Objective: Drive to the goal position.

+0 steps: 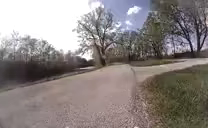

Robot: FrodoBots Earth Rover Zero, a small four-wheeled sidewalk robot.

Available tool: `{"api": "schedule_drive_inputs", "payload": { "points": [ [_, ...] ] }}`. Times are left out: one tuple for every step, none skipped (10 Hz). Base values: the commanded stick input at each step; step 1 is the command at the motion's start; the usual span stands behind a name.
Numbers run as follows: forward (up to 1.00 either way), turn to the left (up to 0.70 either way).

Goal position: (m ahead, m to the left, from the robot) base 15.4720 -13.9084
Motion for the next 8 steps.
{"api": "schedule_drive_inputs", "payload": {
  "points": [
    [0.0, 1.0],
    [0.0, 1.0],
    [0.0, 1.0],
    [0.0, 1.0],
    [0.0, 0.26],
    [0.0, 0.1],
    [0.0, 0.04],
    [0.0, 0.0]
  ]
}}
